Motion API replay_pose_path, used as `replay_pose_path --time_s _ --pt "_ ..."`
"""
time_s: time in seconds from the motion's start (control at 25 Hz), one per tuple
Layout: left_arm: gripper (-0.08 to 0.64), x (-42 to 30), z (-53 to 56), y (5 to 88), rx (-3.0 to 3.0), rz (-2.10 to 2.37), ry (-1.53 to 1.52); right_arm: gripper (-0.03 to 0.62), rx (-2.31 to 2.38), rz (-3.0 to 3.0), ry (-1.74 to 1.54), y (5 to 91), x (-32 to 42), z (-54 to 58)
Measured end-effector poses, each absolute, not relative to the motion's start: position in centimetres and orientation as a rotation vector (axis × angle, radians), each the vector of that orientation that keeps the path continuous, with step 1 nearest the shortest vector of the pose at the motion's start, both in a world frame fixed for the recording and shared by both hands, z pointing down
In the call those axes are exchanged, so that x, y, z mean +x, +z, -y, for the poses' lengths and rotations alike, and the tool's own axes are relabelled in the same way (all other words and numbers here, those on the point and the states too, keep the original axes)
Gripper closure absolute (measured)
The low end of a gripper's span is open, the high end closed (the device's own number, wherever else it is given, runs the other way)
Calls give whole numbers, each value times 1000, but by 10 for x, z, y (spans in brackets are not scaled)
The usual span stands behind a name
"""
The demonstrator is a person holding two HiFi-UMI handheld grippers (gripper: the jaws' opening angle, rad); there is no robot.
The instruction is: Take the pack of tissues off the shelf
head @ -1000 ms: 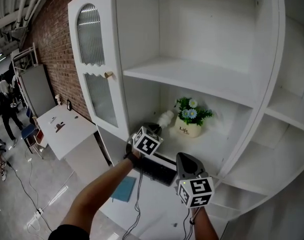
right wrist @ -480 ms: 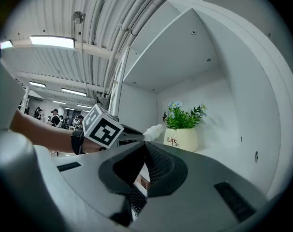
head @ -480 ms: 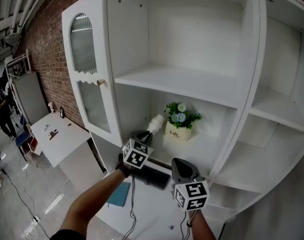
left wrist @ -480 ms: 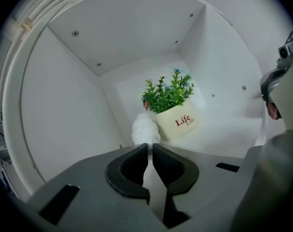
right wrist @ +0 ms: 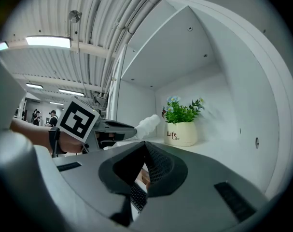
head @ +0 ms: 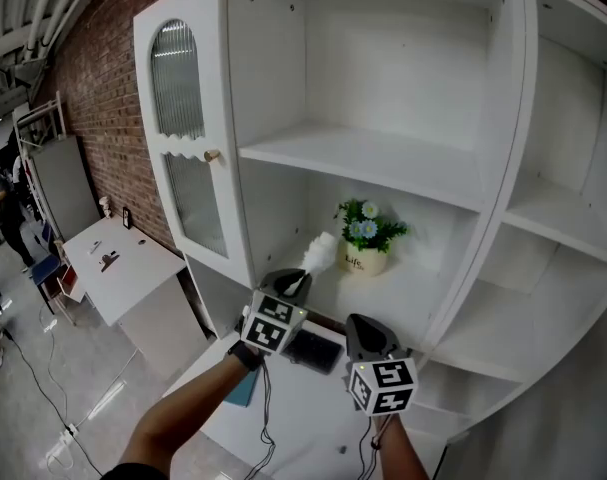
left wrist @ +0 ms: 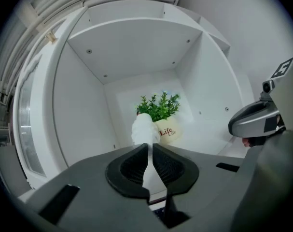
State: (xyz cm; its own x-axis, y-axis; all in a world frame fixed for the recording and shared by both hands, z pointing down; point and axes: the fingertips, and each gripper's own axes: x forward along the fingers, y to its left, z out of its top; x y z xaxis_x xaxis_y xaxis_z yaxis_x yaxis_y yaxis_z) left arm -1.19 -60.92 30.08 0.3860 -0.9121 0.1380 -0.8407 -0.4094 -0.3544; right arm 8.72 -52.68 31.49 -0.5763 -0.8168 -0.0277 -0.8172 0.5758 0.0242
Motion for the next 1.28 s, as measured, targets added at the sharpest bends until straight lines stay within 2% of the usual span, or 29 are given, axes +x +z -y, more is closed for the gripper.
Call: replay_pose_path --time_s 0.52,1.28 --pt "517 -43 525 306 -2463 -1692 -181 591 -1352 -2762 -53 325 62 494" --pt "517 -64 454 367 -2498 -1768 -31 591 -1327 -2750 -180 379 43 472"
